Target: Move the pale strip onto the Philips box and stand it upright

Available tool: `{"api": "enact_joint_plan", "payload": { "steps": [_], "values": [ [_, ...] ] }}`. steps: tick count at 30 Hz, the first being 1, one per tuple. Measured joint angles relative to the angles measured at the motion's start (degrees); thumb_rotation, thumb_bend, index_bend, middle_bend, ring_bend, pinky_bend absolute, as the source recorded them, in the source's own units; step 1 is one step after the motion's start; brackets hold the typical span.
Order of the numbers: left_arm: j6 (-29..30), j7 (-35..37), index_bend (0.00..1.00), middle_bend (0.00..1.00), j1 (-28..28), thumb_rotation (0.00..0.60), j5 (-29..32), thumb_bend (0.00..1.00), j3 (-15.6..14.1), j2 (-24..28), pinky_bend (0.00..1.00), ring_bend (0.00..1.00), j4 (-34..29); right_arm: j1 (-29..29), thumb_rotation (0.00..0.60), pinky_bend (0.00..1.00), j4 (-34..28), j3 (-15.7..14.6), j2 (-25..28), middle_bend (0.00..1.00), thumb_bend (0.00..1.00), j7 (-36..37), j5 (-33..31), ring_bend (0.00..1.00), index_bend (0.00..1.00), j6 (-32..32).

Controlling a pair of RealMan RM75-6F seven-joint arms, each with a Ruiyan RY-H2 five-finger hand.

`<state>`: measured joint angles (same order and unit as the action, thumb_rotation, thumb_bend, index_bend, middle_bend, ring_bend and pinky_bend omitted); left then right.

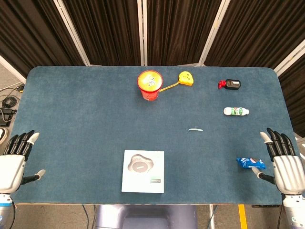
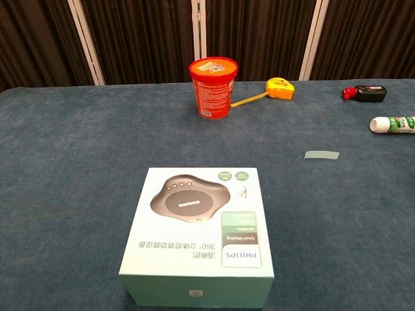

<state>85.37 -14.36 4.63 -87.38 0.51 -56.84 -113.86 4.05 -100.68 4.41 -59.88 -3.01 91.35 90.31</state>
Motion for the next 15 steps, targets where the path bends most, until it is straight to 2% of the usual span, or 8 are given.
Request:
{"api": "enact_joint_plan", "payload": {
  "steps": [7,12,13,15],
  "values": [
    [0.09,0.32,0.0,0.0,-0.03,0.6,-0.26,0.0,0.07,0.08,0.0,0.0,0.09,0.21,0.6,0.0,0.32,-0.29,-0.32,0.0,0.0,-0.43,0.67,0.0,0.0,-0.45],
    [0.04,-0.99,0.0,0.0,0.27,0.6,-0.33,0.0,0.43,-1.03,0.0,0.0,1.13,2.13,0.6,0.0,0.96,0.49,-0.65,0.0,0.0,-1.7,-0.27,0.0,0.01,-3.48],
    [0.0,-1.15,0.0,0.0,0.4,0.6,-0.32,0.0,0.59,-1.39,0.0,0.0,1.42,2.7,0.6,0.0,1.03,0.74,-0.67,0.0,0.0,-1.9,-0.57,0.0,0.02,-4.35],
    [-0.21,-1.13,0.0,0.0,0.78,0.6,-0.31,0.0,0.91,-2.29,0.0,0.0,2.16,4.33,0.6,0.0,1.16,1.5,-0.69,0.0,0.01,-2.24,-1.5,0.0,0.1,-6.79]
  ]
}}
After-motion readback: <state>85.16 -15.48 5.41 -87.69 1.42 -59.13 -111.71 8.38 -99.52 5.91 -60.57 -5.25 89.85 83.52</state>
